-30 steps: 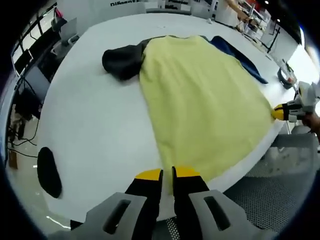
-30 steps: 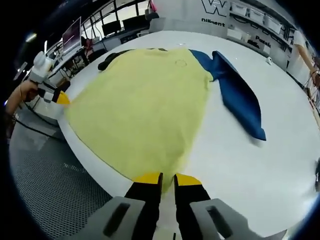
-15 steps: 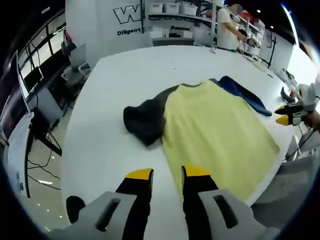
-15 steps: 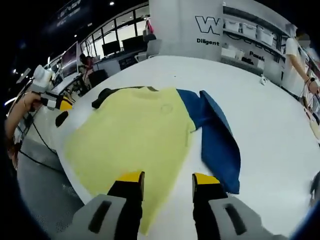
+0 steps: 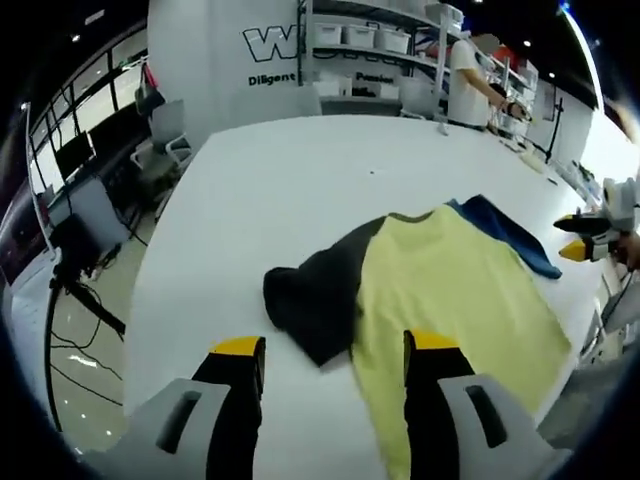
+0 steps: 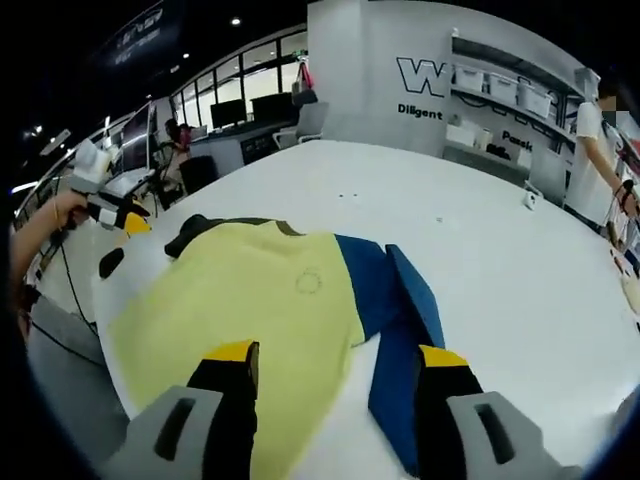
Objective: Fold the garment on the visible template until the final outline fits inside the template.
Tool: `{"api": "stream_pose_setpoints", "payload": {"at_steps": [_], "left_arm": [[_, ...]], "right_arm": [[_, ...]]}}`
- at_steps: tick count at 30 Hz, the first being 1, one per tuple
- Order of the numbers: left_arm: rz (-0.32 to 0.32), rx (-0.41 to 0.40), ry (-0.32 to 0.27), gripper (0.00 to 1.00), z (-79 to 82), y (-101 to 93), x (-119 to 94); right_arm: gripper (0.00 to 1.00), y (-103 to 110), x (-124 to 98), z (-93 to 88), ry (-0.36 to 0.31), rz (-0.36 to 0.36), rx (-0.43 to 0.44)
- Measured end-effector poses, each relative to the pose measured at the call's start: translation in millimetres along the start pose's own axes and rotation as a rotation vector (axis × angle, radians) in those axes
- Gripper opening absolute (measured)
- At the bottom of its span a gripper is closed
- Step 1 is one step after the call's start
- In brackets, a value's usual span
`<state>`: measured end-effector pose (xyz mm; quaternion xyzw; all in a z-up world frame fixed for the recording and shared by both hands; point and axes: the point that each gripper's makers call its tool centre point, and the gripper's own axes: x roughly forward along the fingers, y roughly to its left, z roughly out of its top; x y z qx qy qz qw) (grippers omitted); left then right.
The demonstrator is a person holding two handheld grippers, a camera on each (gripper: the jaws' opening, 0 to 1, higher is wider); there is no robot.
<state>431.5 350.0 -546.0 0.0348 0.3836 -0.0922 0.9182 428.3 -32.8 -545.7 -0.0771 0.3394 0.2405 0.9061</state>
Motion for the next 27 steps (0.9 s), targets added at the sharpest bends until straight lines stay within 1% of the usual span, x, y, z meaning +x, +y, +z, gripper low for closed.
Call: {"api": "stream_pose_setpoints", "payload": {"at_steps": [1, 2, 4, 7, 10, 11, 12, 13, 14, 16, 19, 21, 22, 24, 26, 27], "left_arm": [[0.003, 0.021, -0.006, 0.61, 2.2, 2.3, 3.8], [0.017, 0.030, -0.006, 0.62, 4.2, 7.1, 9.7], [0.023, 0.036, -0.006, 0.63, 6.2, 10.5, 15.2], [0.022, 0.035, -0.006, 0.64, 8.9, 14.0, 22.9], [0.022, 0.038, -0.009, 0.63, 14.4, 21.7, 38.6], [0.027, 0.020, 0.001, 0.62, 15.9, 29.6, 51.7], [0.028, 0.017, 0.002, 0.62, 16.3, 31.1, 53.9], [0.021, 0.017, -0.003, 0.61, 18.1, 33.9, 60.4], [0.017, -0.008, 0.015, 0.60, 16.9, 36.7, 67.1], [0.003, -0.025, 0.021, 0.58, 18.7, 40.5, 78.1], [-0.009, -0.043, 0.028, 0.55, 20.3, 43.6, 92.9], [-0.006, -0.051, 0.044, 0.53, 18.4, 46.8, 101.8], [-0.001, -0.056, 0.053, 0.52, 16.9, 48.8, 106.3], [0.001, -0.049, 0.051, 0.51, 16.1, 50.8, 112.0], [-0.002, -0.056, 0.085, 0.49, 9.1, 52.3, 118.7], [0.009, -0.066, 0.096, 0.50, 6.7, 54.5, 121.0]], "right_arm": [[0.60, -2.1, 3.3, 1.7, -0.001, 0.003, 0.003], [0.60, -4.8, 8.2, 5.2, -0.014, 0.009, 0.014], [0.60, -7.8, 13.3, 8.2, -0.024, 0.014, 0.029], [0.59, -18.1, 23.7, 10.1, -0.020, 0.006, 0.034], [0.56, -30.1, 34.5, 10.9, -0.009, -0.008, 0.026], [0.54, -43.3, 45.1, 14.1, -0.008, -0.020, 0.015], [0.52, -45.5, 47.0, 14.7, -0.008, -0.022, 0.015], [0.50, -53.8, 54.3, 16.9, -0.009, -0.029, 0.014], [0.48, -57.1, 58.1, 17.6, -0.004, -0.032, 0.013], [0.44, -64.9, 67.1, 19.1, 0.000, -0.043, -0.005], [0.40, -72.3, 80.3, 20.6, -0.002, -0.044, -0.011], [0.38, -75.1, 89.6, 17.2, 0.013, -0.045, -0.014], [0.36, -78.6, 94.0, 10.8, 0.044, -0.060, -0.019], [0.32, -80.6, 99.5, 3.9, 0.069, -0.071, -0.005], [0.25, -84.2, 104.6, -2.2, 0.088, -0.088, 0.006], [0.22, -86.5, 105.8, -4.3, 0.097, -0.098, 0.005]]}}
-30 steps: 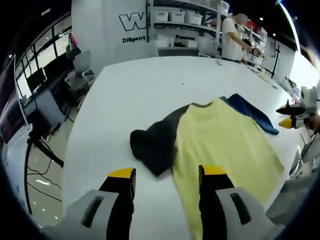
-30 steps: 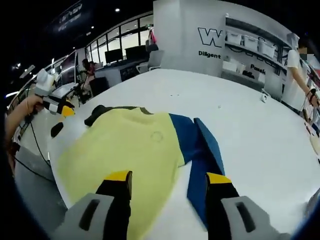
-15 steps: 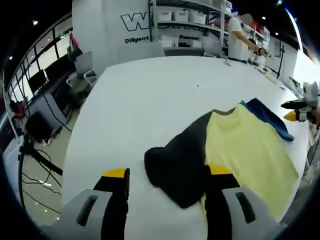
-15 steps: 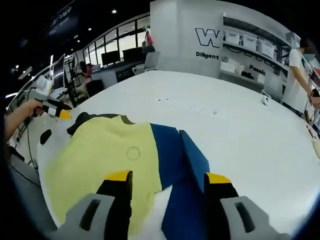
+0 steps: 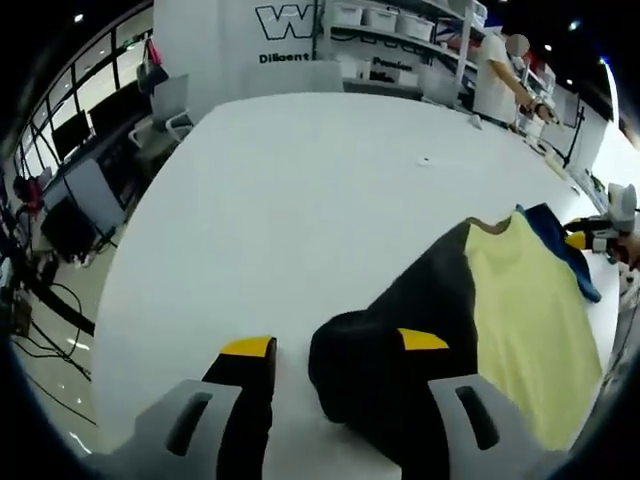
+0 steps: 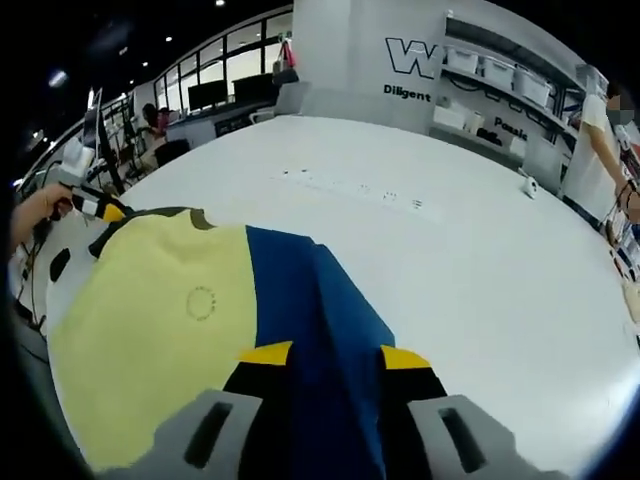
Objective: Fold the garment on the visible template until the final outline fits inside the template.
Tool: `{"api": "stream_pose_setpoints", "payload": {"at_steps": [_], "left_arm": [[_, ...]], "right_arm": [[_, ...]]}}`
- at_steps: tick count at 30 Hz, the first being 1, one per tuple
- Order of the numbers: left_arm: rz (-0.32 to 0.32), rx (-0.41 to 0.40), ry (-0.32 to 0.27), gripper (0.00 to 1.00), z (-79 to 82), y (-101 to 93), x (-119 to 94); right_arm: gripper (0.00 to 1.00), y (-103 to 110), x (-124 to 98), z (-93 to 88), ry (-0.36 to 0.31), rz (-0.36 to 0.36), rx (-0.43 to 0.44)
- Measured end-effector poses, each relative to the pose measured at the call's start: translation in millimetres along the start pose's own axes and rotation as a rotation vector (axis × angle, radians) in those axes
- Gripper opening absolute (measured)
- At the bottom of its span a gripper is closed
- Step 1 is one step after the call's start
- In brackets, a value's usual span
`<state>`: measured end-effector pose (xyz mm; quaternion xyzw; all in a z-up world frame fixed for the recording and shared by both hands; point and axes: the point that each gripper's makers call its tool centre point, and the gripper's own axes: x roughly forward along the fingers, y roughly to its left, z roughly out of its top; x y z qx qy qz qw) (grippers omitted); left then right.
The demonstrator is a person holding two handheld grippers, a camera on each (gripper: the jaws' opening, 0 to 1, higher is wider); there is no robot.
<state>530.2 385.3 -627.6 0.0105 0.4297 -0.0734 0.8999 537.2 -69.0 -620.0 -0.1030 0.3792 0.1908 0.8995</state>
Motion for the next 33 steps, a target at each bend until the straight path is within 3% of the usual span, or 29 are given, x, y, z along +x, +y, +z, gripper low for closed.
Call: {"api": "stream_pose_setpoints", "payload": {"at_steps": [2, 7, 10, 15, 21, 25, 33], "left_arm": [[-0.009, 0.022, 0.001, 0.48, -1.2, -0.4, 5.4], [-0.005, 0.061, 0.022, 0.29, -1.2, -1.2, 8.9], [-0.007, 0.081, 0.037, 0.05, -1.6, -3.0, 11.1], [0.018, 0.110, 0.032, 0.05, -0.9, 1.7, 10.6], [0.079, 0.205, 0.059, 0.05, -0.3, 20.8, 6.2], [0.107, 0.228, 0.065, 0.05, 3.8, 37.6, 4.6], [0.170, 0.313, 0.083, 0.05, 10.1, 51.1, 9.4]], "right_arm": [[0.15, -6.1, 3.6, -0.3, 0.002, -0.022, -0.007], [0.00, -17.4, 4.3, 3.2, -0.007, -0.065, -0.025], [0.00, -23.2, 3.3, 5.6, -0.016, -0.086, -0.025], [0.00, -34.7, -0.2, 6.8, -0.019, -0.112, -0.030], [0.00, -48.3, -5.5, 8.7, -0.014, -0.126, -0.024], [0.00, -46.8, -4.7, 6.2, 0.010, -0.088, -0.007], [0.00, -38.6, 7.8, 5.0, 0.045, -0.042, -0.022]]}}
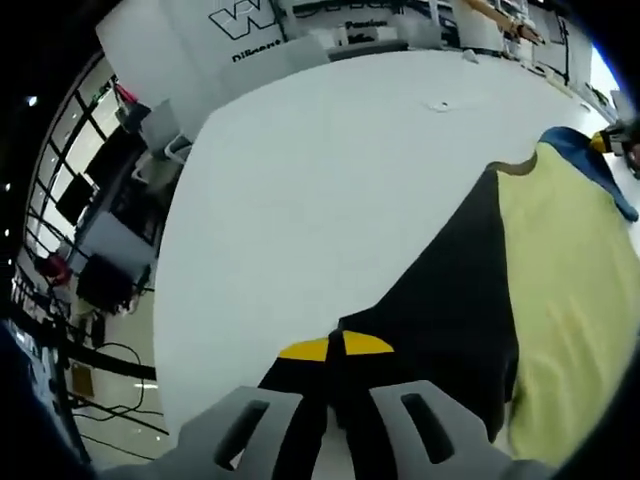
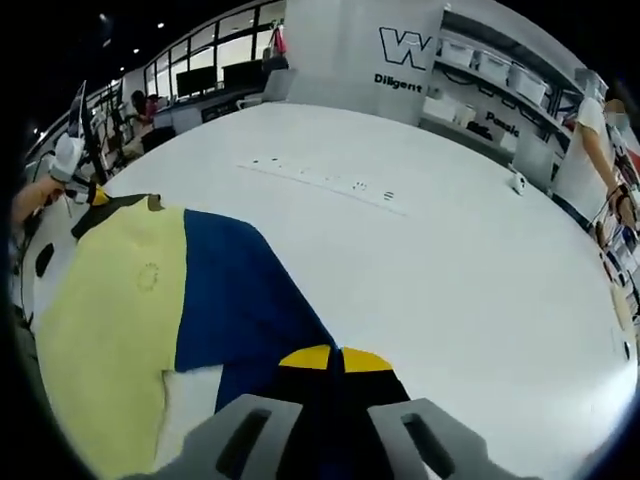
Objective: Fold the garment on the visible template until the final outline fits inside the template.
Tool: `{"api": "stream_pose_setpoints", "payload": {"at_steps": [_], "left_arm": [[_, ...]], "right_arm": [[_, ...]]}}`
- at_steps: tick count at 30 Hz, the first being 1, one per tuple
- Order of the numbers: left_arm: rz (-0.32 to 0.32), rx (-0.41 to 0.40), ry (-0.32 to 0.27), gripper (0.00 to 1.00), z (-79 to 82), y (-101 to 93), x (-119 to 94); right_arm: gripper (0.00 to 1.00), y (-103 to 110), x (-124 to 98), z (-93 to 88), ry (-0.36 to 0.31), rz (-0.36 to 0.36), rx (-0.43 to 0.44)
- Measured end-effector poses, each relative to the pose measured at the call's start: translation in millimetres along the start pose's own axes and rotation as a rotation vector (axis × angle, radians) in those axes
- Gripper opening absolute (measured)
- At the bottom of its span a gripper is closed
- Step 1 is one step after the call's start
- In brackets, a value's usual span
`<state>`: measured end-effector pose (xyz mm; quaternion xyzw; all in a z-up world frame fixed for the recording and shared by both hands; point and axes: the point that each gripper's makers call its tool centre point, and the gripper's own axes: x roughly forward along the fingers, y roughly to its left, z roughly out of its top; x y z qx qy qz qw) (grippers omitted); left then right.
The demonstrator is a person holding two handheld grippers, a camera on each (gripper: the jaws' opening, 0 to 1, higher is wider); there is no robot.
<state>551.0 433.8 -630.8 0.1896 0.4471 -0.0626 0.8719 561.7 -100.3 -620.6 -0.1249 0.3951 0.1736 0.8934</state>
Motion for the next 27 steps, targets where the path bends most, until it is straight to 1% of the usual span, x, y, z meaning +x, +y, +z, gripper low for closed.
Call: {"api": "stream_pose_setpoints", "payload": {"at_steps": [1, 2, 3, 4, 6, 7, 8, 9, 10, 11, 12, 14, 15, 16, 17, 18, 19, 20, 21, 22, 23, 24, 25, 27], "left_arm": [[0.005, 0.011, 0.004, 0.05, -0.2, 0.7, -0.2], [0.006, 0.020, 0.013, 0.05, -0.9, 0.3, -0.7], [0.002, 0.028, 0.016, 0.05, -1.3, -0.8, -0.7], [-0.005, 0.048, 0.025, 0.05, -2.7, -2.3, -0.5], [-0.008, 0.040, 0.023, 0.06, -2.7, -1.9, -1.4], [-0.013, 0.033, 0.016, 0.06, -1.6, -1.8, -2.4], [-0.023, 0.005, 0.010, 0.09, -0.2, -2.2, -3.7], [-0.019, -0.011, 0.005, 0.13, 1.1, -0.6, -5.0], [-0.009, -0.021, -0.013, 0.17, 4.3, 1.8, -6.2], [-0.004, -0.035, -0.032, 0.22, 8.4, 4.1, -8.9], [-0.009, -0.041, -0.039, 0.24, 10.7, 4.4, -11.3], [-0.013, -0.046, -0.060, 0.27, 17.8, 5.1, -16.0], [-0.016, -0.042, -0.087, 0.28, 26.0, 5.9, -18.6], [-0.018, -0.045, -0.101, 0.29, 32.1, 7.3, -19.6], [-0.021, -0.048, -0.111, 0.29, 37.4, 7.3, -21.5], [-0.022, -0.049, -0.125, 0.29, 43.9, 3.7, -29.9], [-0.027, -0.050, -0.146, 0.30, 53.1, 0.7, -34.4], [-0.044, -0.042, -0.161, 0.30, 60.1, -3.7, -35.1], [-0.048, -0.041, -0.165, 0.31, 62.5, -4.9, -35.5], [-0.063, -0.040, -0.177, 0.32, 69.8, -10.2, -35.0], [-0.069, -0.038, -0.179, 0.34, 71.5, -12.0, -34.9], [-0.076, -0.046, -0.185, 0.35, 75.8, -15.6, -34.2], [-0.086, -0.048, -0.197, 0.36, 80.3, -19.6, -33.3], [-0.101, -0.061, -0.207, 0.37, 85.3, -26.0, -31.4]], "right_arm": [[0.00, 3.1, -0.8, -2.5, 0.018, 0.011, -0.004], [0.00, 7.3, -1.7, -8.0, 0.053, 0.034, -0.014], [0.00, 8.5, -1.6, -10.5, 0.065, 0.038, -0.009], [0.00, 9.7, -1.2, -11.4, 0.061, 0.042, -0.009], [0.00, 12.9, -0.5, -17.3, 0.081, 0.063, -0.009], [0.00, 12.3, -0.6, -18.2, 0.084, 0.061, -0.008], [0.00, 11.7, -0.6, -19.1, 0.087, 0.060, -0.008], [0.00, 10.5, -1.0, -19.5, 0.089, 0.056, -0.009], [0.02, 7.0, -1.7, -16.6, 0.076, 0.042, 0.000], [0.06, 4.8, -3.5, -12.3, 0.060, 0.037, 0.008], [0.13, 3.7, -4.4, -5.8, 0.031, 0.033, 0.023], [0.23, 4.3, -8.1, 9.4, -0.028, 0.045, 0.058], [0.26, 5.8, -10.0, 15.9, -0.050, 0.056, 0.069], [0.27, 8.7, -12.6, 26.7, -0.082, 0.075, 0.082], [0.27, 10.8, -13.9, 33.8, -0.103, 0.087, 0.083], [0.27, 13.3, -15.2, 43.0, -0.122, 0.097, 0.083], [0.29, 13.9, -15.4, 46.2, -0.128, 0.099, 0.083], [0.31, 20.7, -16.9, 57.5, -0.143, 0.106, 0.074], [0.35, 24.3, -16.9, 63.6, -0.153, 0.110, 0.073], [0.37, 25.5, -15.9, 66.4, -0.154, 0.114, 0.070], [0.38, 28.6, -14.1, 72.7, -0.165, 0.127, 0.060], [0.39, 29.8, -13.5, 74.6, -0.168, 0.131, 0.057], [0.40, 41.1, -16.5, 77.2, -0.165, 0.141, 0.050], [0.42, 45.8, -12.8, 84.8, -0.165, 0.153, 0.039]]}}
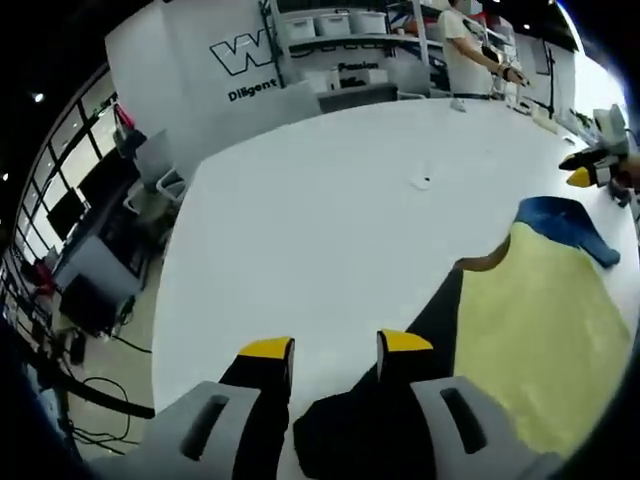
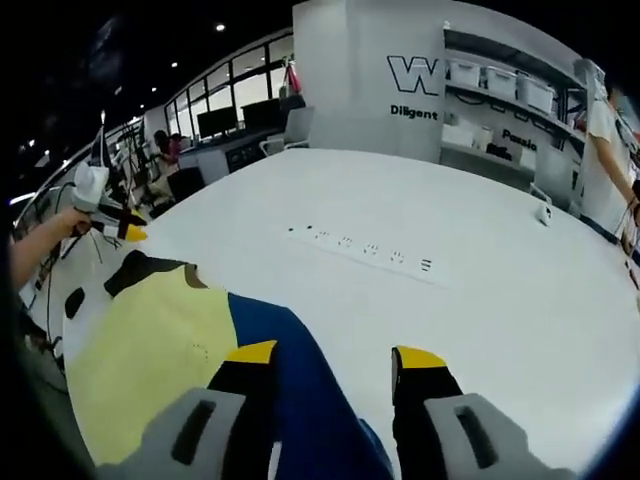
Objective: Fold the garment on the visible template until the final outline fits inside the template.
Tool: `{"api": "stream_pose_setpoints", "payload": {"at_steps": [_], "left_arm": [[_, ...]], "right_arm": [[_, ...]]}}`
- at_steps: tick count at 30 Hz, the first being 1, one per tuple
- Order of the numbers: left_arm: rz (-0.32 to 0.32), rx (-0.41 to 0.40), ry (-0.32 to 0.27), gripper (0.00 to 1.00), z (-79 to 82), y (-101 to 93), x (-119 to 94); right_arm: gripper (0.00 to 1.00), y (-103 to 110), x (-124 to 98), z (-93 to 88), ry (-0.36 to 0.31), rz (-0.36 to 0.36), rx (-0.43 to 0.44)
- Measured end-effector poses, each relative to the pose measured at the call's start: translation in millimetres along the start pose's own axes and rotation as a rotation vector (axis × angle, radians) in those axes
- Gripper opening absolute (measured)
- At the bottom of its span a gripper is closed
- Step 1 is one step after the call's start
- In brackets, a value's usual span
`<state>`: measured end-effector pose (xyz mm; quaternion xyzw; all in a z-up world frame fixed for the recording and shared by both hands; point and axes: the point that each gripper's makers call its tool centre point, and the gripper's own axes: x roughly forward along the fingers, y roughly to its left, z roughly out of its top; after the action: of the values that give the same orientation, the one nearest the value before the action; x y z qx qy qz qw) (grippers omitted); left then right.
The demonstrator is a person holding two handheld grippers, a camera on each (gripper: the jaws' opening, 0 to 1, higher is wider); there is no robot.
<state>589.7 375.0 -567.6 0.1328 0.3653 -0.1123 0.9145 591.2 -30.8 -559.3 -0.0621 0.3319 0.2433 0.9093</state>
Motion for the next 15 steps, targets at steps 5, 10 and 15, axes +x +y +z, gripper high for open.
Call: {"api": "stream_pose_setpoints", "payload": {"at_steps": [5, 10, 15], "left_arm": [[-0.042, -0.023, -0.023, 0.43, 5.2, -17.7, 7.4], [-0.055, -0.038, -0.026, 0.44, 6.2, -23.1, 10.6], [-0.112, -0.034, -0.001, 0.41, 1.5, -49.1, 32.0]], "right_arm": [[0.48, 6.8, 16.5, 8.4, 0.010, 0.037, -0.006], [0.49, 13.7, 20.8, 8.1, 0.011, 0.051, -0.004], [0.45, 25.7, 54.6, 0.2, 0.043, 0.110, 0.106]]}}
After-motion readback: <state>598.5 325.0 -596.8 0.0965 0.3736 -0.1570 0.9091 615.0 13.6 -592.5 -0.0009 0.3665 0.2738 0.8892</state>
